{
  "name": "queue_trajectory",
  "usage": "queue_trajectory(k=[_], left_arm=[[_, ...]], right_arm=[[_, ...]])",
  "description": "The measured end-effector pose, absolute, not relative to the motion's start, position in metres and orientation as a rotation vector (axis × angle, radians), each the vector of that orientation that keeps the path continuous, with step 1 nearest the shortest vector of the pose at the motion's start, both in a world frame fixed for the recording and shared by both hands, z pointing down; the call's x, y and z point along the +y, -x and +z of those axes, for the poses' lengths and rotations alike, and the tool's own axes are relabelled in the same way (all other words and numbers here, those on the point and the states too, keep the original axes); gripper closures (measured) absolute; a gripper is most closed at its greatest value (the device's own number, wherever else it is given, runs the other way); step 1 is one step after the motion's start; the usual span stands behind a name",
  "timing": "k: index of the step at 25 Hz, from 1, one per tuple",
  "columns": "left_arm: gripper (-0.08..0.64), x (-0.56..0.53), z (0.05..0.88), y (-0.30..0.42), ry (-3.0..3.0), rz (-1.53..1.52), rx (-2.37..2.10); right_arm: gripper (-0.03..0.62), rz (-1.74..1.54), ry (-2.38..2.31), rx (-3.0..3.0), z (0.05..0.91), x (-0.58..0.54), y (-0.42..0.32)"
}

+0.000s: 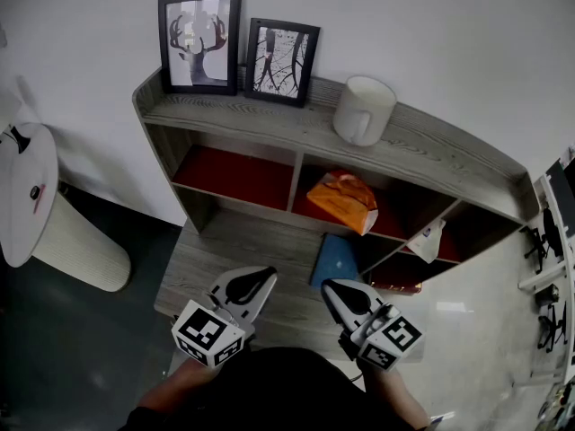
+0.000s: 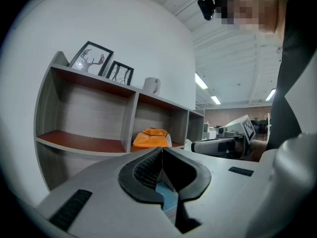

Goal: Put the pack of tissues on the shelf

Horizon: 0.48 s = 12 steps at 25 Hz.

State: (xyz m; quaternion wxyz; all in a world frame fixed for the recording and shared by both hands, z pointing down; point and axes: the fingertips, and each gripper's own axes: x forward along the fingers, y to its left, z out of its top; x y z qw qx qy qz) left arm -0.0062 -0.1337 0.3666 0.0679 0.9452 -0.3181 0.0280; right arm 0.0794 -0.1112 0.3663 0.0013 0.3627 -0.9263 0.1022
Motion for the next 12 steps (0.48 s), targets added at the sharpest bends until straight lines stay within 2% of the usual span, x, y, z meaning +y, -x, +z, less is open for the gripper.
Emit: queue_trajectory(k=[12], left_arm=[[0.541,-0.1375,0.3684,0.0048,-2.842,0.09,-0.964]], right_arm=[[0.575,0.316,-1.136,-2.903,0.3676,-0.1154,-0.0819]])
